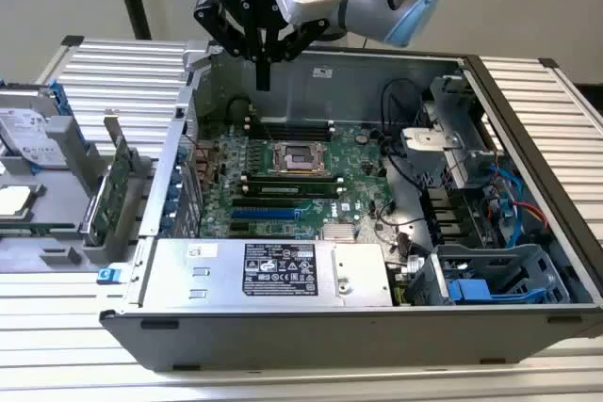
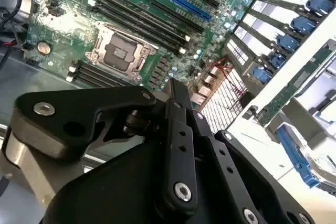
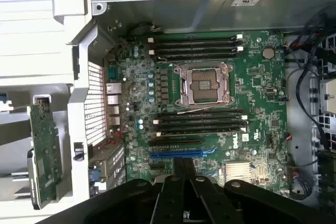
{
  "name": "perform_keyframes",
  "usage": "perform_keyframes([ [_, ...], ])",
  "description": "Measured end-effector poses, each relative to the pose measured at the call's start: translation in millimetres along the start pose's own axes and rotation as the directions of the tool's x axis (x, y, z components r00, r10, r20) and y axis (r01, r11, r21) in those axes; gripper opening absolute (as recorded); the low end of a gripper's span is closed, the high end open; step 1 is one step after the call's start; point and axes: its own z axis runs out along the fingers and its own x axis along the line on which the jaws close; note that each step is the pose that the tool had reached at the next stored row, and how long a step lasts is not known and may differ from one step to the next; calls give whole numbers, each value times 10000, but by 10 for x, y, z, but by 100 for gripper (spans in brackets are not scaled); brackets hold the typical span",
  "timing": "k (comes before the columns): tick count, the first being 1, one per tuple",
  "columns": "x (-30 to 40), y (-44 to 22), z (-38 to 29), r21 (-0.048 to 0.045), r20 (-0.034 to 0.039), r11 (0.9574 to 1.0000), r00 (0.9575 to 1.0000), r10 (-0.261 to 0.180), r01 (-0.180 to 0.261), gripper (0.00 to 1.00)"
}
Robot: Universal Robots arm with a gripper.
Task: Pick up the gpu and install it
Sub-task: 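Reach for the gpu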
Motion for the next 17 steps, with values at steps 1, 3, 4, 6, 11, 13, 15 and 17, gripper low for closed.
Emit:
perform_keyframes([
  [1, 0, 0, 0, 0, 0, 10000, 10000, 0, 0, 0],
  [3, 0, 0, 0, 0, 0, 10000, 10000, 0, 0, 0],
  [4, 0, 0, 0, 0, 0, 10000, 10000, 0, 0, 0],
  [6, 0, 0, 0, 0, 0, 10000, 10000, 0, 0, 0],
  [11, 0, 0, 0, -1, 0, 10000, 10000, 0, 0, 0],
  [13, 6, 0, 0, 0, 0, 10000, 10000, 2, -2, 0],
  [15, 14, -1, 0, -1, 0, 10000, 10000, 0, 0, 0],
  [17, 21, -1, 0, 0, 0, 10000, 10000, 0, 0, 0],
])
